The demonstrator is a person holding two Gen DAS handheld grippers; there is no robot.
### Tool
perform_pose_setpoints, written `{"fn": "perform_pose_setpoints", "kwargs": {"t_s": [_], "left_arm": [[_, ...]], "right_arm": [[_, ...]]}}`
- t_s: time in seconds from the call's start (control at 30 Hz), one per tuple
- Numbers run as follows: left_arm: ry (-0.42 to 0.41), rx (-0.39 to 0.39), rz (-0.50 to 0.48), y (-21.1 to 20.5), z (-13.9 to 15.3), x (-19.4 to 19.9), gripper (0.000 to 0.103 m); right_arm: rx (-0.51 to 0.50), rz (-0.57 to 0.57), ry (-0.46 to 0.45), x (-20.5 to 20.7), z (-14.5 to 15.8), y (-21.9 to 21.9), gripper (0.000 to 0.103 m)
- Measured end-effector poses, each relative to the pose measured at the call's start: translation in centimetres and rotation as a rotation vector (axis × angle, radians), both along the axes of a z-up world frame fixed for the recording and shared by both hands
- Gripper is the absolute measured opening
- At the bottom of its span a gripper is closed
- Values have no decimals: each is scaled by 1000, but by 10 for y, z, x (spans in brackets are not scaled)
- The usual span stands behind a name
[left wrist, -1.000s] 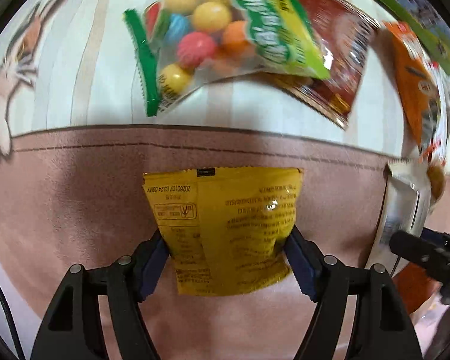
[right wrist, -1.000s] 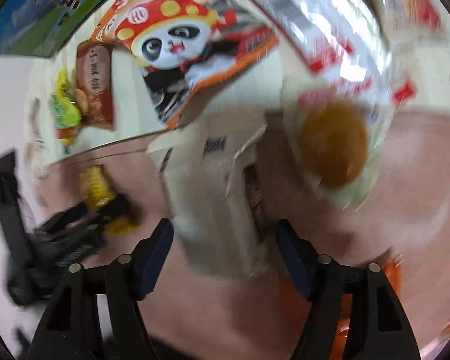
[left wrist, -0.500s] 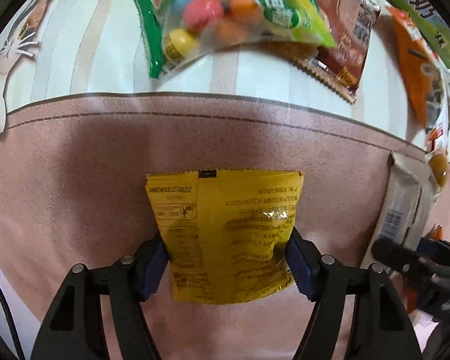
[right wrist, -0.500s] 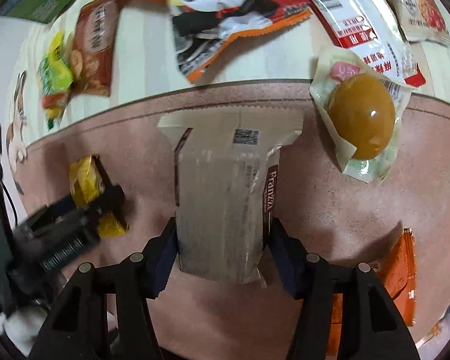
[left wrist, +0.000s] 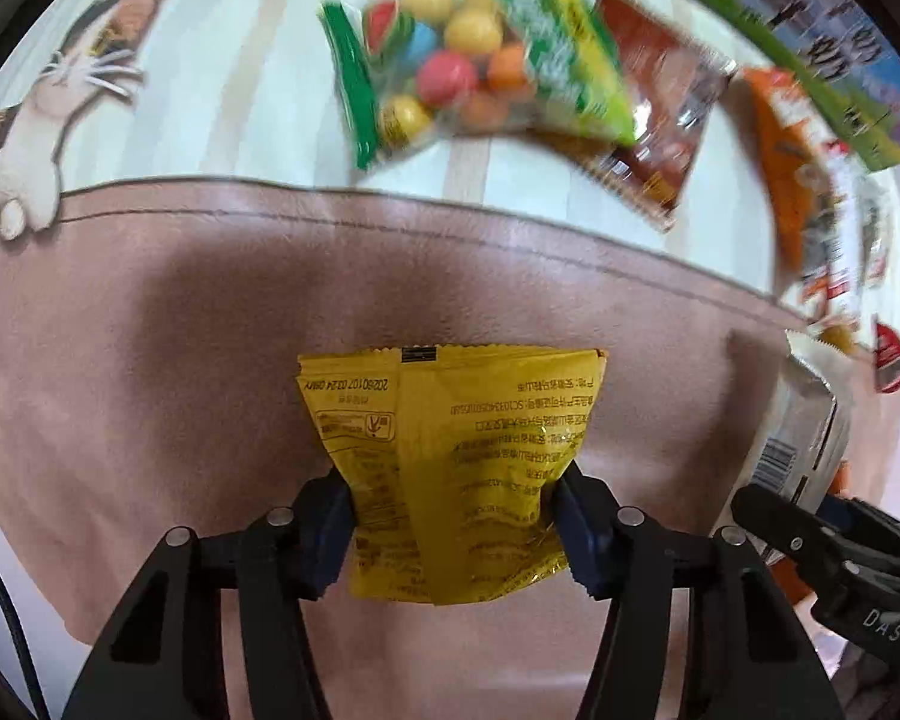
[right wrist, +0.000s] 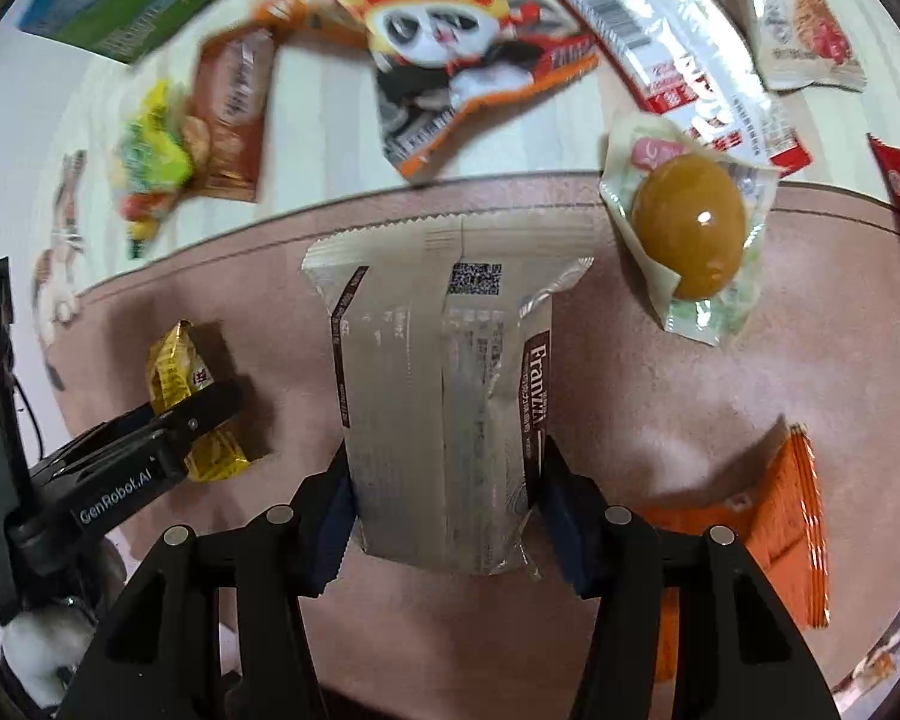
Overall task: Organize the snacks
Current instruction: 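Carry both packets into the box and open both tools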
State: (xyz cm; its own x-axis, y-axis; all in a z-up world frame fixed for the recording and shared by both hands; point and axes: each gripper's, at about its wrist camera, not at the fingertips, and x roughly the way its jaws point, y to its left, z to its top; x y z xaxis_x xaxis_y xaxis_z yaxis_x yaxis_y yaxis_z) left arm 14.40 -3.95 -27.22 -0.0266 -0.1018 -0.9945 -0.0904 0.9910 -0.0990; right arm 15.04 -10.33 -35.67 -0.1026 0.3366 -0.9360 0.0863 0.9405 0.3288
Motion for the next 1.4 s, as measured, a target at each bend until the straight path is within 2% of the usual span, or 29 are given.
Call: {"fn": "perform_pose_setpoints", "kwargs": {"t_s": [0.1,0.2,0.23,0.33,0.47,0.53,0.6,0.67,0.77,0.97,1.17,1.23,1.27,1.3,1.33,1.37,1.4], "left_arm": [[-38,-56,8,-2,29,5,55],[-97,-106,-7,-11,68,17,55],[-133,-125,-21,-17,89,26,55],[-222,-157,-60,-28,136,51,55],[-301,-200,-100,-23,181,90,56],[-332,-193,-112,-31,194,110,56],[-362,-174,-131,-38,203,136,56],[-377,-113,-165,-41,211,170,56],[-356,-55,-181,-30,204,216,56],[-228,34,-176,-11,171,316,56],[-184,120,-208,-13,133,368,58],[-158,123,-210,-14,120,378,58],[-142,117,-210,-14,115,383,62],[-128,115,-213,-15,108,388,65],[-118,114,-216,-15,104,388,76],[-117,114,-217,-15,101,390,92],[-123,101,-218,-15,99,391,95]], "right_arm": [[53,-22,-31,1,24,-2,58],[108,-46,-74,8,55,-11,58],[125,-54,-92,12,67,-15,58],[167,-70,-163,45,113,-26,58],[194,-78,-295,97,178,-41,58],[179,-85,-359,124,206,-48,58],[144,-87,-401,157,219,-60,58],[103,-90,-424,185,230,-72,58],[50,-94,-417,232,226,-82,58],[-99,-70,-375,318,203,-95,58],[-183,-51,-328,374,157,-99,58],[-197,-53,-308,389,144,-101,61],[-207,-48,-288,395,138,-99,65],[-210,-47,-270,396,128,-101,78],[-210,-52,-262,400,125,-101,88],[-210,-53,-263,404,122,-101,88],[-210,-54,-262,406,118,-100,89]]}}
